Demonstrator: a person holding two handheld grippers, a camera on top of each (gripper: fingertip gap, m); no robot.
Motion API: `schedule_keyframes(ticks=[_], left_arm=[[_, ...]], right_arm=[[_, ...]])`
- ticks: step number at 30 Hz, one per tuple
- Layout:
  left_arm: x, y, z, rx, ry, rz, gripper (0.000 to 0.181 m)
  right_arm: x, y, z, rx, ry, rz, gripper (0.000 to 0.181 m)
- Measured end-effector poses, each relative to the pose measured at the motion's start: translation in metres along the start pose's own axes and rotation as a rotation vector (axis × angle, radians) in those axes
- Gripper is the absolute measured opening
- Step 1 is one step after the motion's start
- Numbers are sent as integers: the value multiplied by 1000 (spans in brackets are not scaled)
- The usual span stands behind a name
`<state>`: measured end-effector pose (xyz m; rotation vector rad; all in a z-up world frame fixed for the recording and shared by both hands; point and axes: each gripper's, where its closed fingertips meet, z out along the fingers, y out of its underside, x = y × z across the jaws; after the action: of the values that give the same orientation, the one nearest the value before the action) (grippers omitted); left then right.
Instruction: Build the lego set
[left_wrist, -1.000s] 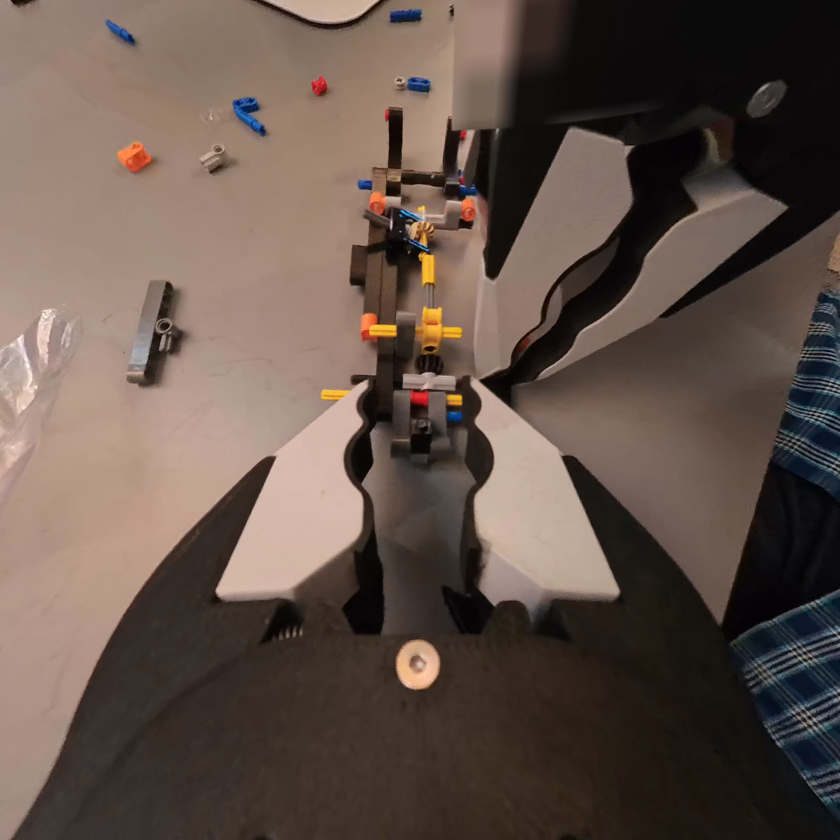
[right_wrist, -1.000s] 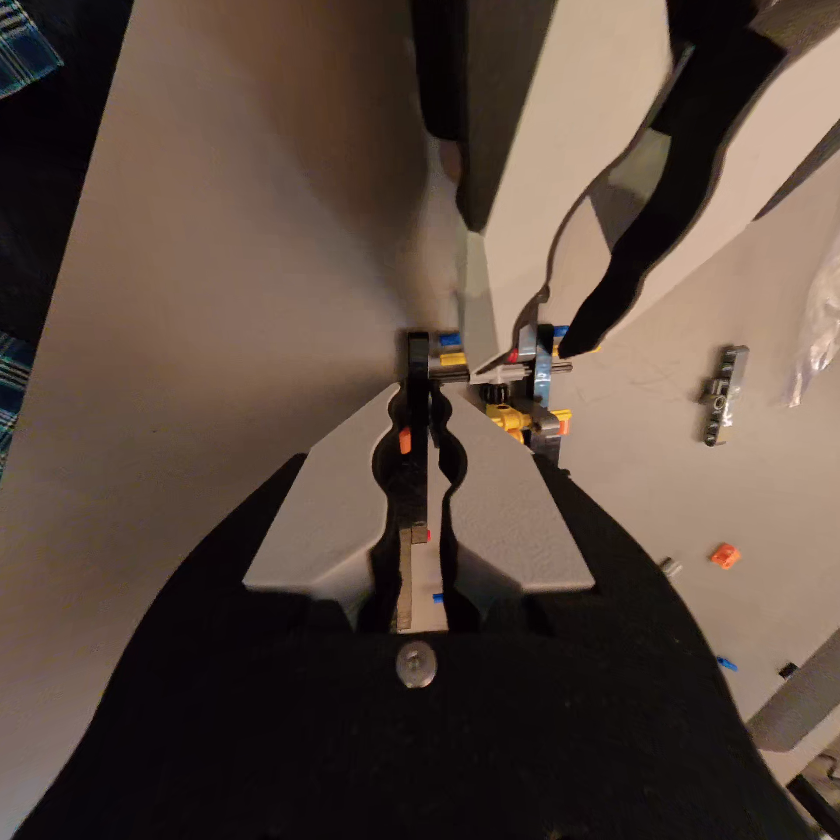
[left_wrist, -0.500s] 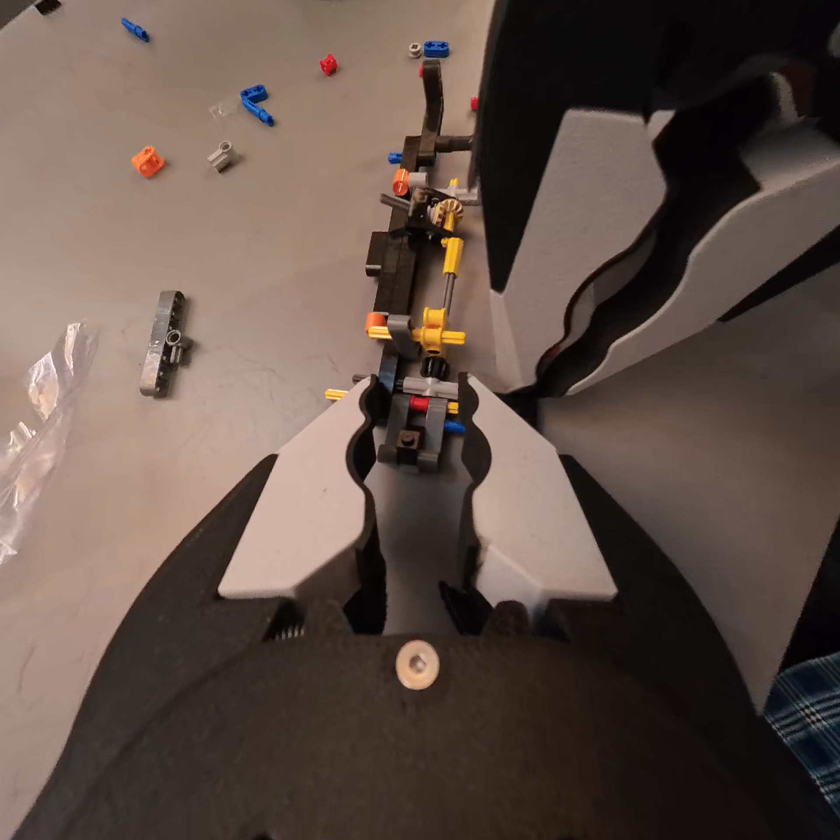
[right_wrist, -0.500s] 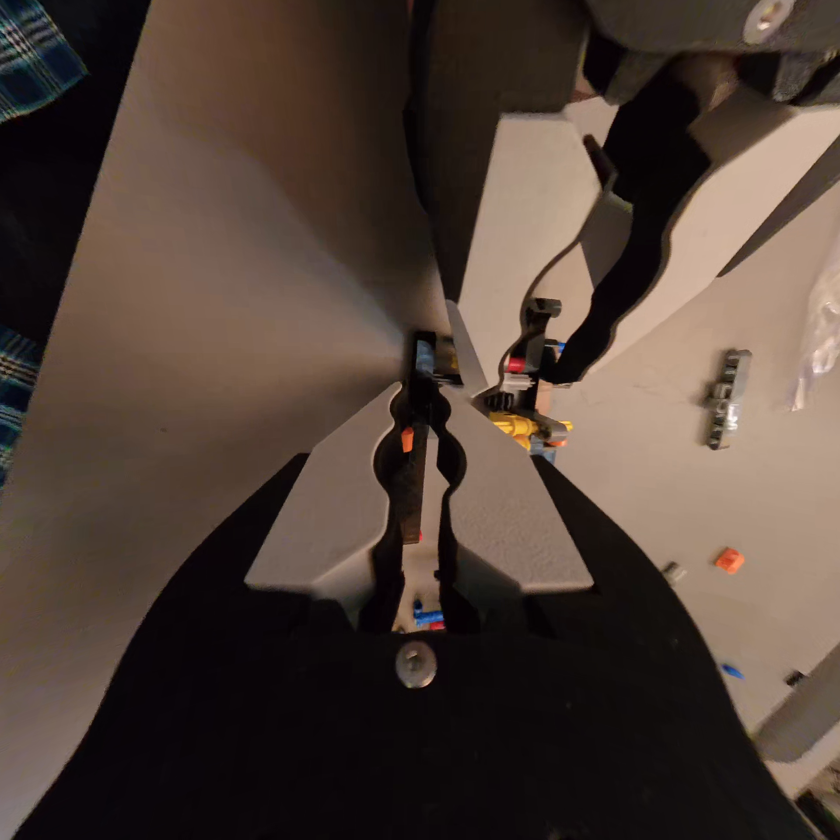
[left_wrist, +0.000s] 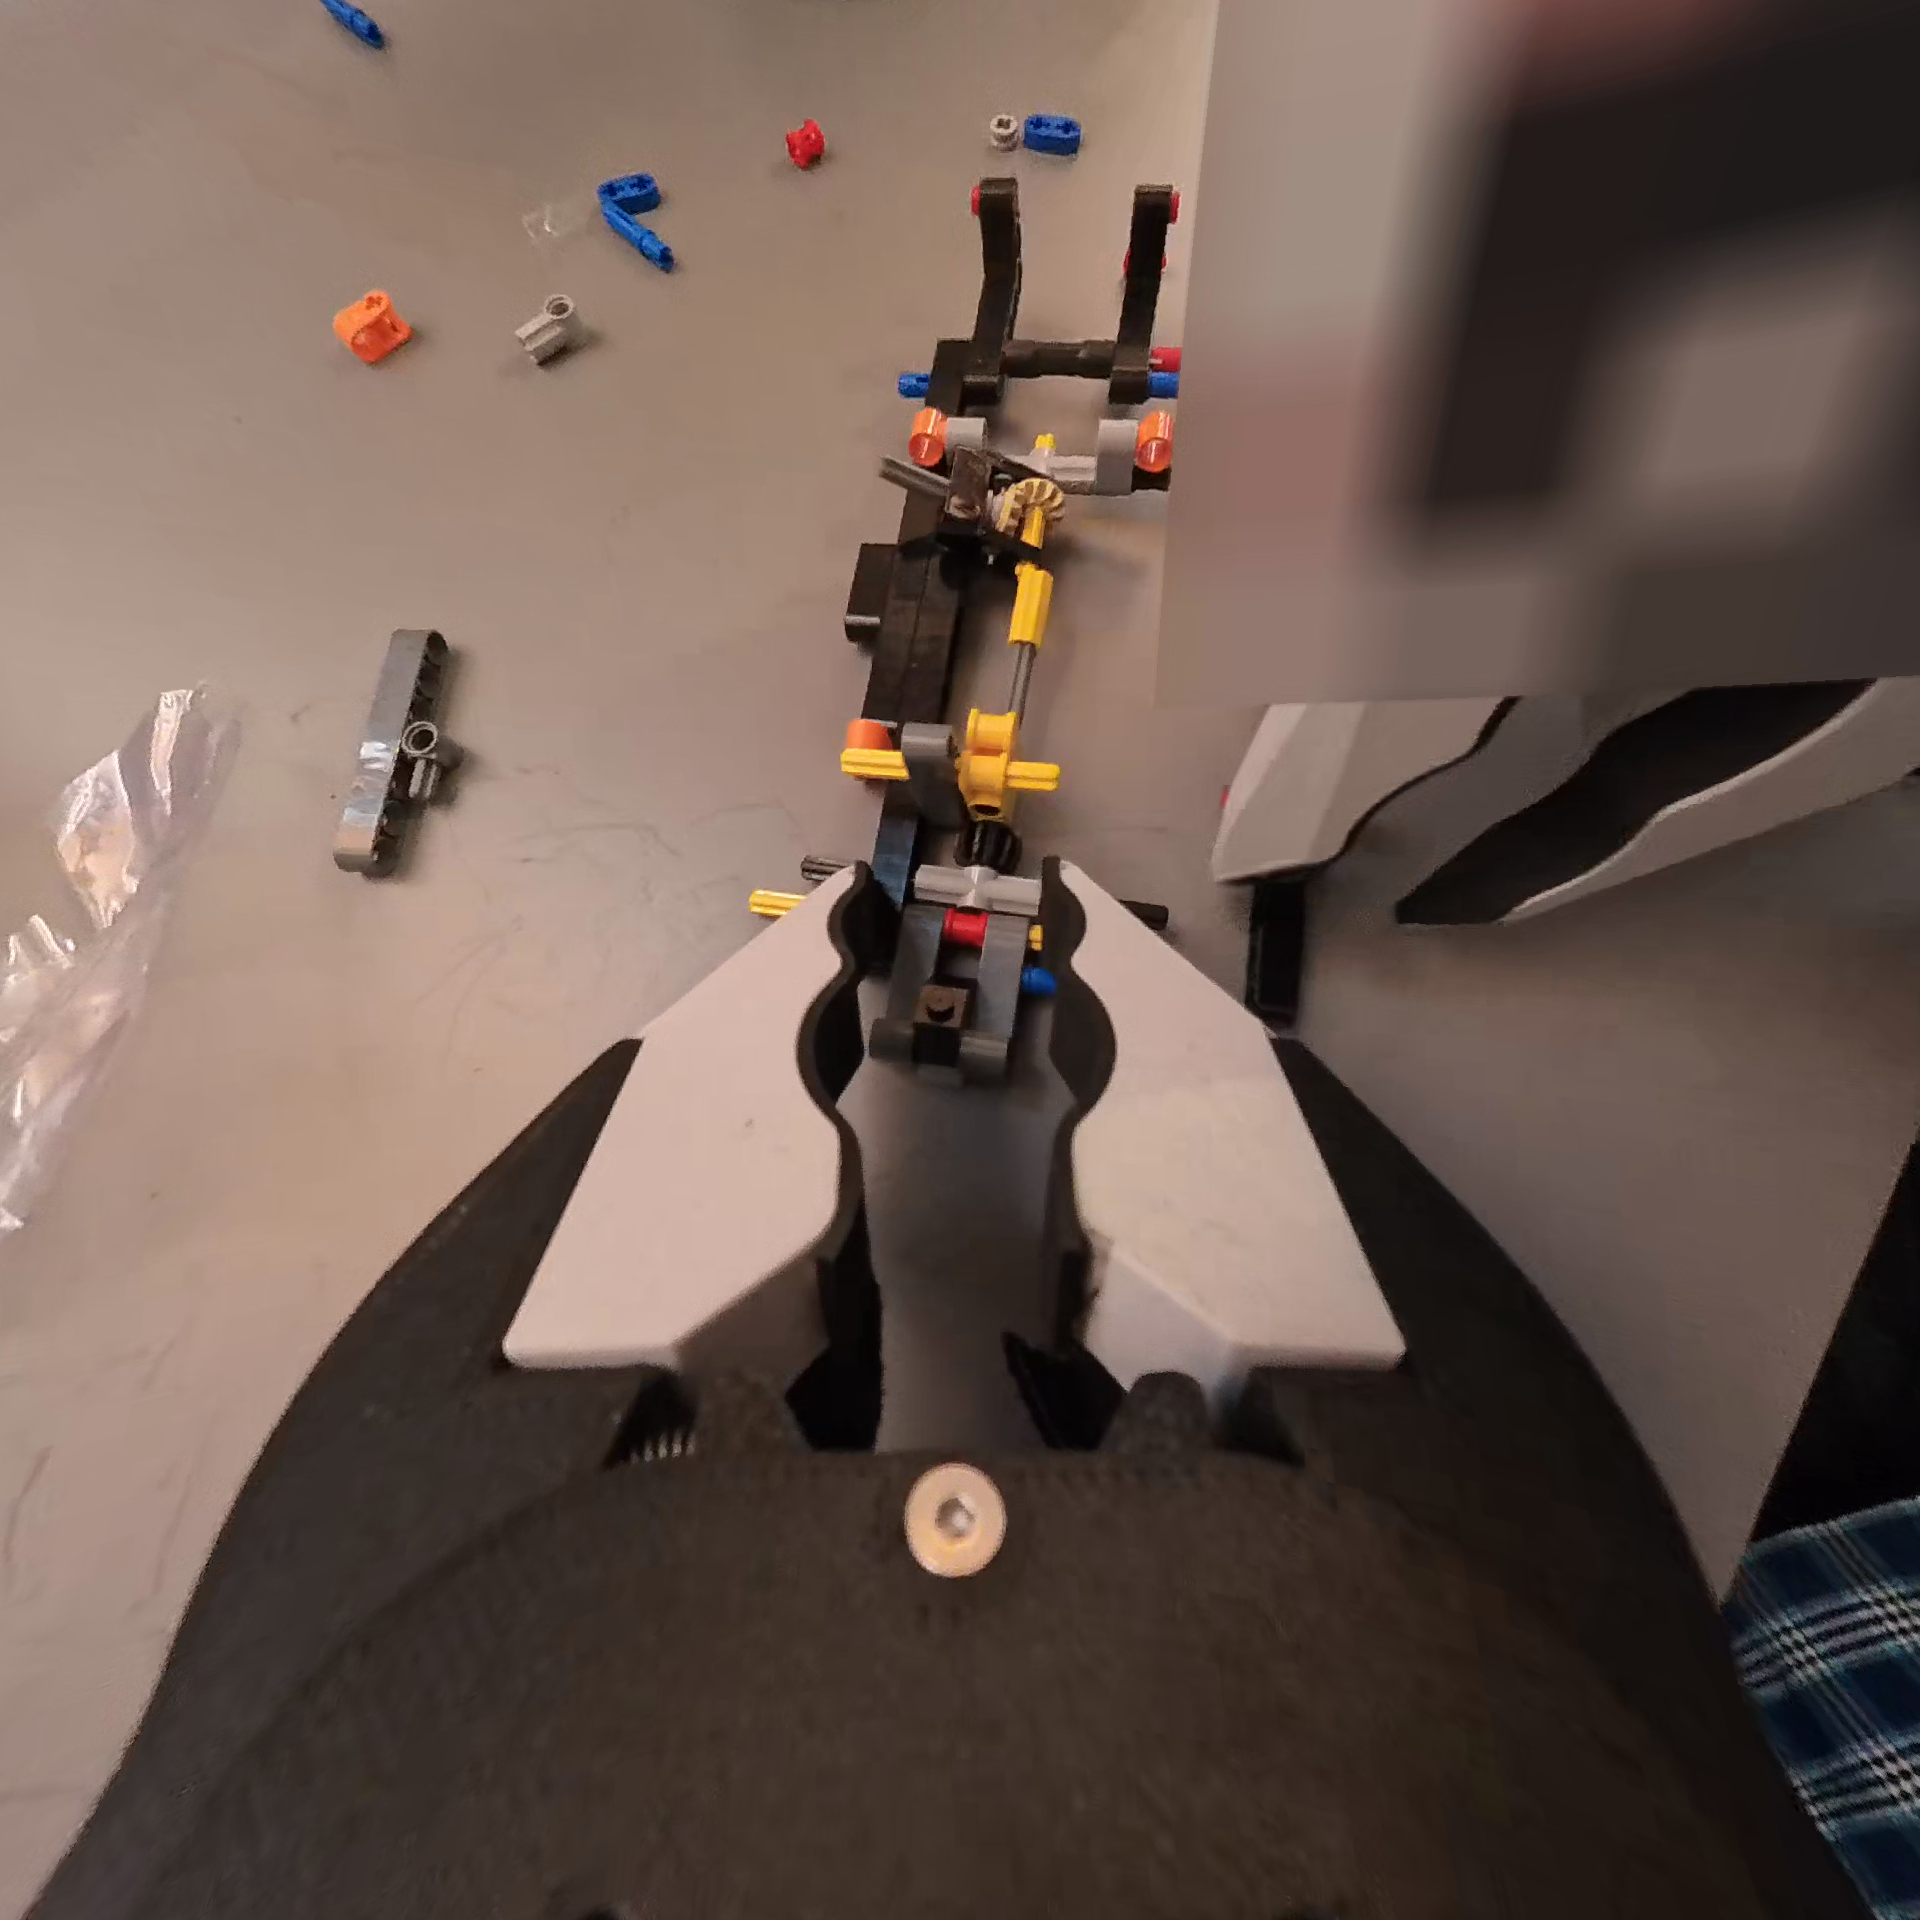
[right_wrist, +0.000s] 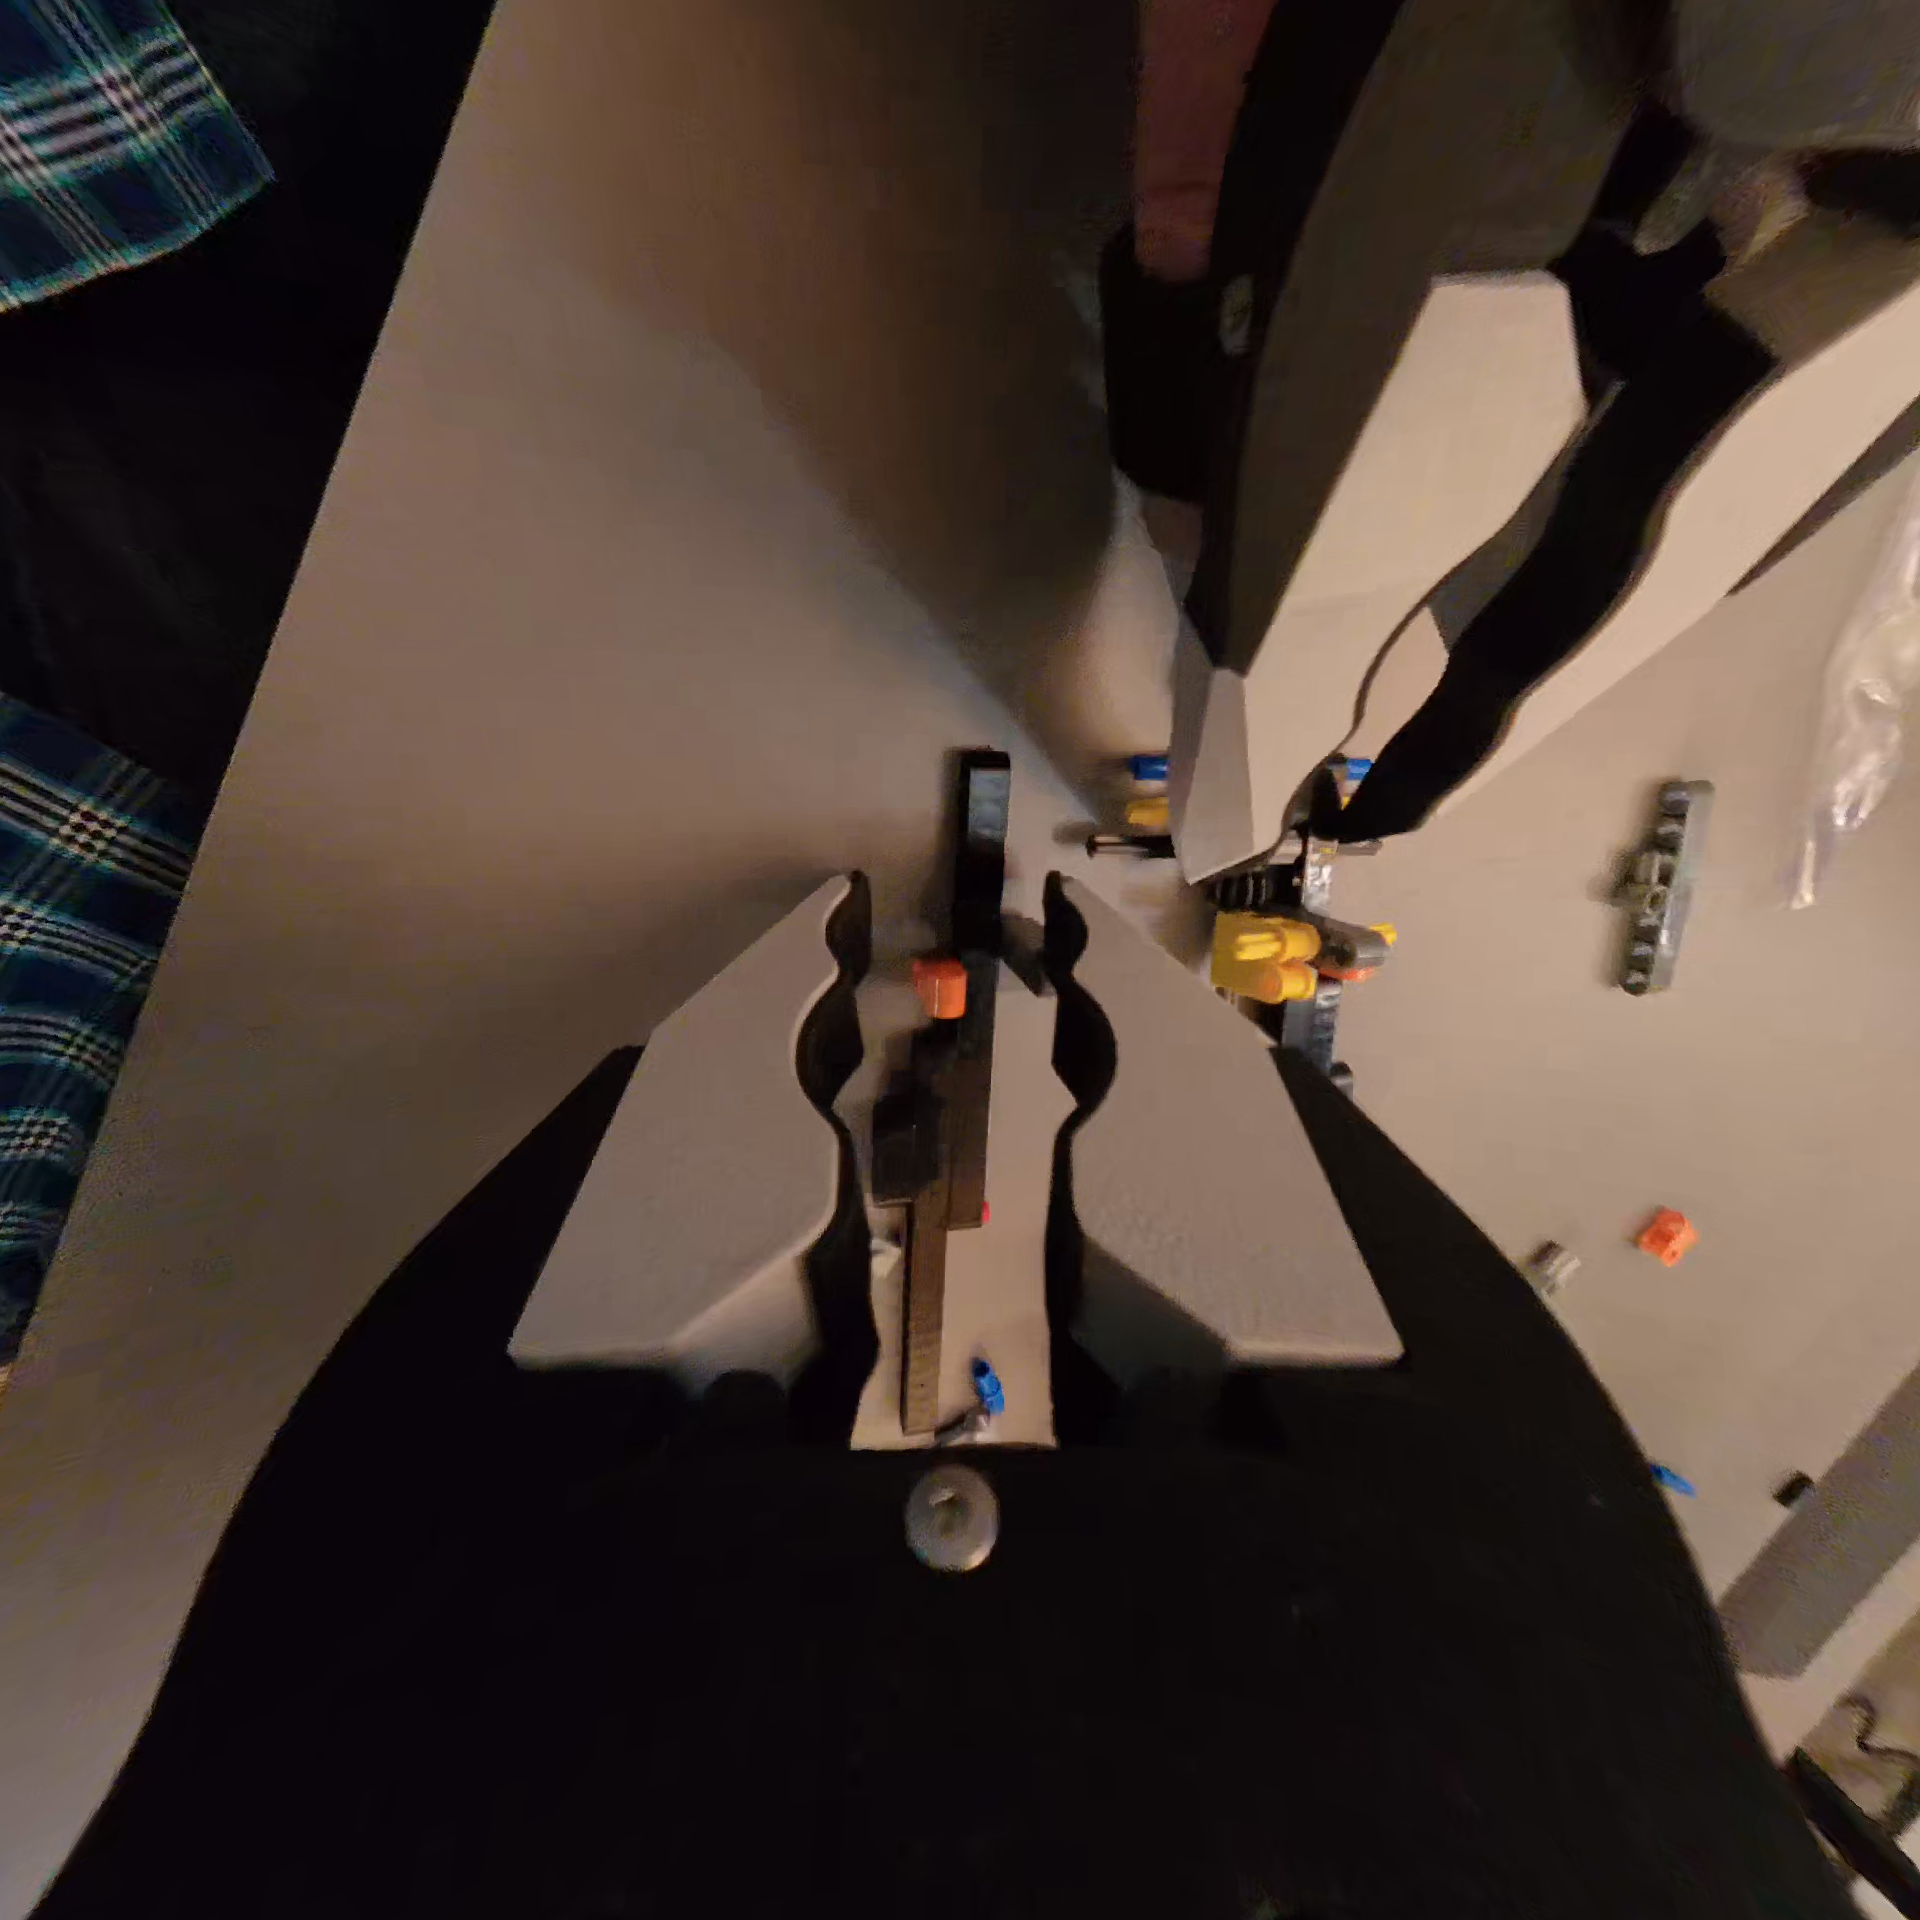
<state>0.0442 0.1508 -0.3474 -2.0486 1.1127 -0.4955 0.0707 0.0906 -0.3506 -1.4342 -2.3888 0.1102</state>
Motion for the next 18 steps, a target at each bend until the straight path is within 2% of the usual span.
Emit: schedule_keyframes(ticks=[1, 9, 18], left_arm=[[0, 0, 0, 2, 4, -5, 30], [1, -1, -3, 15, 25, -23, 40], [-8, -12, -25, 73, -21, -17, 55]], right_arm=[[-3, 1, -2, 3, 9, 2, 34], [-12, 7, -16, 87, 23, 89, 52], [-18, 19, -57, 306, -31, 305, 53]])
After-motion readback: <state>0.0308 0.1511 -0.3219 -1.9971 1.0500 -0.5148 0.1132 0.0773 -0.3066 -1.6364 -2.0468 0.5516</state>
